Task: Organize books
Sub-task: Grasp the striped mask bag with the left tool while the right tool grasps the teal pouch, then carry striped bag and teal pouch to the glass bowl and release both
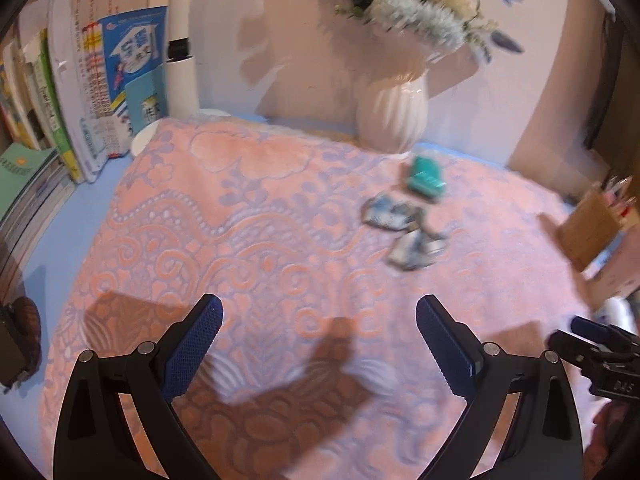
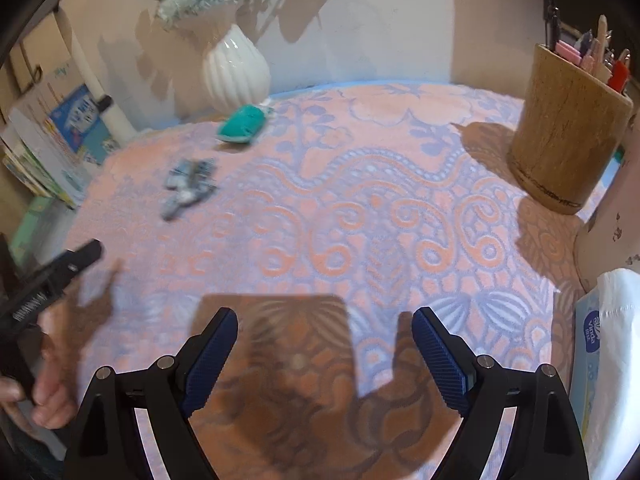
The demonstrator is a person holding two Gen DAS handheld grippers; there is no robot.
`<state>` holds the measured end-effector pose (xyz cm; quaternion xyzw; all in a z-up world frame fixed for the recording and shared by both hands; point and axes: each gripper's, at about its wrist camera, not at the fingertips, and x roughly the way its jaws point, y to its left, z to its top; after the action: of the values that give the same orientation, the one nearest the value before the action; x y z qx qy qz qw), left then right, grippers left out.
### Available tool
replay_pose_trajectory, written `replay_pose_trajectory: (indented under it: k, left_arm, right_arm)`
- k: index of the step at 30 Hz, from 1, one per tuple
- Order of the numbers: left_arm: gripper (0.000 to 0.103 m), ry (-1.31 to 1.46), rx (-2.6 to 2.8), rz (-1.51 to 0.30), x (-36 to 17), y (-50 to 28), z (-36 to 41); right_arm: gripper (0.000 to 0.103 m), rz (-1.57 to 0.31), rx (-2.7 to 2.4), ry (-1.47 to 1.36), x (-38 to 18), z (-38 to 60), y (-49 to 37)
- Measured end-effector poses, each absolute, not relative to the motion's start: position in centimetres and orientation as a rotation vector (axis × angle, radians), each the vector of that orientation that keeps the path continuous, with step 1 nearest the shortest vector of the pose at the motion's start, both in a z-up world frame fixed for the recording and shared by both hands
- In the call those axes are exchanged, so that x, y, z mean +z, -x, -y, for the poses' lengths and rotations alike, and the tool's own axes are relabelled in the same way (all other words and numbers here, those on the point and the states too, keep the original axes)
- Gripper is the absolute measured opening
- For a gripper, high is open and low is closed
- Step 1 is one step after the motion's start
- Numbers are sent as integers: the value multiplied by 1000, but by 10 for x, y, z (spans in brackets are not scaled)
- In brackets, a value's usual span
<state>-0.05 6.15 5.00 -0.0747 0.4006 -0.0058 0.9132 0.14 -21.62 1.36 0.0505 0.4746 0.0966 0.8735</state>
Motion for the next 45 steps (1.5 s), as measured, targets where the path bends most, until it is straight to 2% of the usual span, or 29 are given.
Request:
replay_pose_trajectory:
  k: [5, 10, 17, 22, 25, 27, 32, 33, 34, 35, 39, 42, 45]
  left_arm:
    - [98, 170, -129, -803, 90, -18, -49]
    - [97, 163, -197, -851, 69, -60, -24]
    - [96, 179, -185, -925, 16, -97, -7]
    - [96, 186, -166, -916, 8, -96, -8]
    - [87, 154, -138, -917, 5, -95, -6]
    - [77, 126, -104, -913, 5, -95, -3]
    - [69, 80, -79, -911, 5, -91, 3]
    - [61, 74, -87, -907, 6, -90, 5]
    - [56, 66, -93, -902, 6, -88, 7]
    - [46, 59, -102, -898, 6, -87, 9]
    - [23, 64, -172, -890, 9, -83, 14]
    - [17, 122, -231, -891, 10, -81, 8]
    - [16, 180, -291, -889, 11, -75, 4]
  right_arm:
    - [88, -962, 267, -119, 75, 206, -18]
    - [88, -981, 329, -224, 98, 197, -57]
    - [88, -982, 316, -213, 68, 167, -130]
    - [88, -1017, 314, -228, 34, 148, -172]
    - [88, -1031, 328, -252, 21, 138, -191]
    - [88, -1029, 316, -238, 15, 130, -199]
    - [68, -1032, 290, -170, 3, 118, -206]
    - [64, -1022, 282, -151, 4, 117, -205]
    - [53, -1016, 276, -127, 5, 115, -205]
    - [51, -1015, 270, -110, 5, 114, -204]
    - [43, -991, 277, -93, 8, 119, -194]
    - [42, -980, 275, -106, 14, 132, -178]
    - [42, -957, 251, -123, 25, 155, -155]
